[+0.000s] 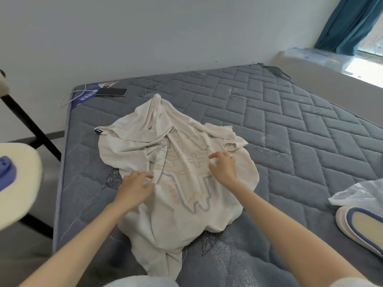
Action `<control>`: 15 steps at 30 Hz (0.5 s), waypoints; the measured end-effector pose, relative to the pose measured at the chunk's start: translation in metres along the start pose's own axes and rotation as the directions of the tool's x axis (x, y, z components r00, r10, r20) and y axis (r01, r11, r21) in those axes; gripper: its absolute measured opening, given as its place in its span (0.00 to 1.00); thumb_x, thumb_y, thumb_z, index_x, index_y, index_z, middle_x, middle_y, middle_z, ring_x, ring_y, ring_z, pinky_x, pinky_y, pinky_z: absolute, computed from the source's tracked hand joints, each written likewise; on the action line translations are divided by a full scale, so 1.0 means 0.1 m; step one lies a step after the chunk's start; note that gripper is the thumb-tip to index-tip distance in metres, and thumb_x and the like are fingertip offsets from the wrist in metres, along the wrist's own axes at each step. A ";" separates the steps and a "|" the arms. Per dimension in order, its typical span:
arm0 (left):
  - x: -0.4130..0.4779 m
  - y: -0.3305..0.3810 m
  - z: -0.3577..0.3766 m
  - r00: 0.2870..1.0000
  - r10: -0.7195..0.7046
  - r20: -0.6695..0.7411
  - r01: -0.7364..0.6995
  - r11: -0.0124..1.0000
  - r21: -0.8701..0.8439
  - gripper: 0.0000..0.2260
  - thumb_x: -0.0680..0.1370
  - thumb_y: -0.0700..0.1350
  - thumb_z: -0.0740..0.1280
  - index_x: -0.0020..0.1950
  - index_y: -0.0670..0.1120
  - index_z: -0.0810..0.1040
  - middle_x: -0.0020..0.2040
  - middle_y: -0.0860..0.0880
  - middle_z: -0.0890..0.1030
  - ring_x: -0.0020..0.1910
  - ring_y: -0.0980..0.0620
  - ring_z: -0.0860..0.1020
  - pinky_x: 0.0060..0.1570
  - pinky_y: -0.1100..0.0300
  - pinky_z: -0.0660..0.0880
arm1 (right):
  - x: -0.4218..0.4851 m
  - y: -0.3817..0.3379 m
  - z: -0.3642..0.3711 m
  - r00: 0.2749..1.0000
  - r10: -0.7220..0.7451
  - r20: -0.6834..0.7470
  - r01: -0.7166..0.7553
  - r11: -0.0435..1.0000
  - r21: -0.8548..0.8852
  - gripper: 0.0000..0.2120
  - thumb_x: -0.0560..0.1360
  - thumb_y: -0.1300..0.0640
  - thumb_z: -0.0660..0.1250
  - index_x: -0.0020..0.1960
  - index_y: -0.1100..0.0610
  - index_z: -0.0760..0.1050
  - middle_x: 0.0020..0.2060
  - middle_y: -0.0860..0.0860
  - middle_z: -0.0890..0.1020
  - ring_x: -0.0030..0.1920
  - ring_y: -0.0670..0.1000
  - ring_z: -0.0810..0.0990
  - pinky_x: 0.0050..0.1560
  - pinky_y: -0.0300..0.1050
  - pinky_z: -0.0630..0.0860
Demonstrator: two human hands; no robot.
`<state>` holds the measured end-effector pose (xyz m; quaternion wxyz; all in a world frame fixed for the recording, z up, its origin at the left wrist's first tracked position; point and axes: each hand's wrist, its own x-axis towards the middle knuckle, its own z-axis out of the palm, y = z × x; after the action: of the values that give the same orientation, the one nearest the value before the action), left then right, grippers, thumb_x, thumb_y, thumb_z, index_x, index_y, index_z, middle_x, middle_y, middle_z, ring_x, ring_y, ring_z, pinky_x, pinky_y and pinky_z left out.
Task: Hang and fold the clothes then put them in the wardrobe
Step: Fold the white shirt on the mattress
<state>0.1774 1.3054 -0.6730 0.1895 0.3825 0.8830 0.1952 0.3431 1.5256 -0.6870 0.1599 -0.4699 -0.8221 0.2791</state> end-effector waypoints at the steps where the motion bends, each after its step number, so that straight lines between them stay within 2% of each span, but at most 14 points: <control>1: -0.01 -0.05 -0.02 1.000 -0.020 0.005 0.020 0.999 -0.028 0.15 0.78 0.50 0.63 0.64 0.52 0.73 0.66 0.47 0.71 0.65 0.44 0.68 0.63 0.51 0.66 | 0.02 -0.09 0.06 0.999 -0.033 0.030 0.033 0.999 -0.014 0.13 0.75 0.58 0.63 0.59 0.50 0.74 0.63 0.51 0.71 0.66 0.56 0.64 0.62 0.50 0.62; 4: 0.01 -0.16 -0.07 0.998 -0.069 -0.003 0.068 0.991 -0.115 0.18 0.78 0.50 0.62 0.68 0.50 0.70 0.68 0.46 0.68 0.66 0.44 0.68 0.63 0.51 0.68 | 0.10 -0.37 0.23 0.989 -0.110 0.095 0.115 0.992 -0.046 0.12 0.75 0.57 0.63 0.58 0.49 0.75 0.64 0.50 0.71 0.66 0.55 0.65 0.64 0.52 0.62; 7: 0.11 -0.23 -0.15 0.992 -0.121 -0.042 0.110 0.975 -0.192 0.19 0.79 0.50 0.62 0.69 0.49 0.68 0.69 0.45 0.67 0.66 0.45 0.68 0.61 0.54 0.68 | 0.25 -0.61 0.39 0.970 -0.176 0.168 0.181 0.983 -0.016 0.12 0.77 0.55 0.62 0.60 0.51 0.74 0.63 0.51 0.72 0.63 0.53 0.71 0.61 0.49 0.66; 11: 0.39 -0.38 -0.35 0.980 -0.167 -0.104 0.138 0.960 -0.244 0.21 0.80 0.48 0.61 0.72 0.48 0.65 0.71 0.44 0.65 0.65 0.43 0.69 0.63 0.52 0.67 | 0.52 -0.89 0.58 0.957 -0.157 0.243 0.145 0.987 0.066 0.12 0.79 0.56 0.59 0.62 0.55 0.72 0.61 0.52 0.75 0.59 0.52 0.74 0.61 0.48 0.70; 15: 0.79 -0.59 -0.59 0.978 -0.138 -0.154 0.098 0.965 -0.244 0.21 0.80 0.45 0.60 0.73 0.47 0.65 0.73 0.47 0.63 0.67 0.45 0.68 0.66 0.53 0.65 | 0.86 -1.14 0.73 0.951 -0.163 0.263 0.148 0.986 0.077 0.14 0.80 0.55 0.57 0.64 0.54 0.71 0.63 0.53 0.71 0.59 0.52 0.74 0.57 0.46 0.70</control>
<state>0.0637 1.3154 -0.6664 0.1692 0.2861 0.8877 0.3186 0.1836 1.5312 -0.6752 0.0816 -0.3567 -0.8625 0.3496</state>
